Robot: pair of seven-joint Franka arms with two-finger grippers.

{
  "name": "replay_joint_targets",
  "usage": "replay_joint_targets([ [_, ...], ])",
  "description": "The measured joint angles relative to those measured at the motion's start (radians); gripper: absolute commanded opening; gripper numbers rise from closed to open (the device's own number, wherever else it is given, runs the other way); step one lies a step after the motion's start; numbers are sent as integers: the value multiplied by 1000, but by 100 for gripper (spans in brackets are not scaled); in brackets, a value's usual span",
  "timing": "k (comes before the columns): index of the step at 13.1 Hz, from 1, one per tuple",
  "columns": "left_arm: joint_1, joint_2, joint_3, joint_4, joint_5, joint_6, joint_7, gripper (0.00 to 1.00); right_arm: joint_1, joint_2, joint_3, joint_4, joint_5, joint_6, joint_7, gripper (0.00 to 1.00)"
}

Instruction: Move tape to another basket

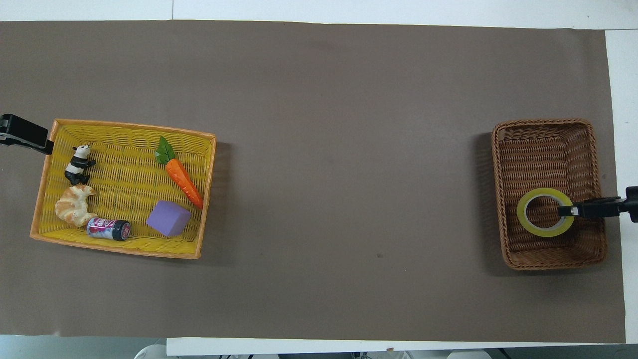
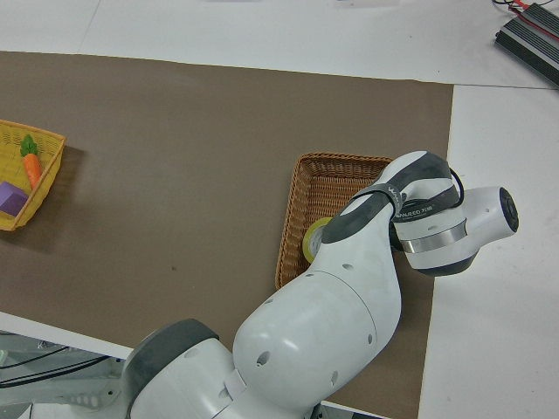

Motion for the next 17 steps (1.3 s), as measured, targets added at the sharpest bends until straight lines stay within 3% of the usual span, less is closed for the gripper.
replay_joint_targets([
  [4,1,0,6,-7,2,-1,0,100,44,-36,3,52,-62,2,-5,100],
  [8,2,0,10,-7,3,-1,0,100,152,-149,5,124,-216,2,75,100],
  [13,2,0,10,-7,3,-1,0,100,359,-305,11,215,-453,-32,407,100],
  [17,2,0,10,-7,3,-1,0,100,466,-330,16,356,-574,-217,732,100],
])
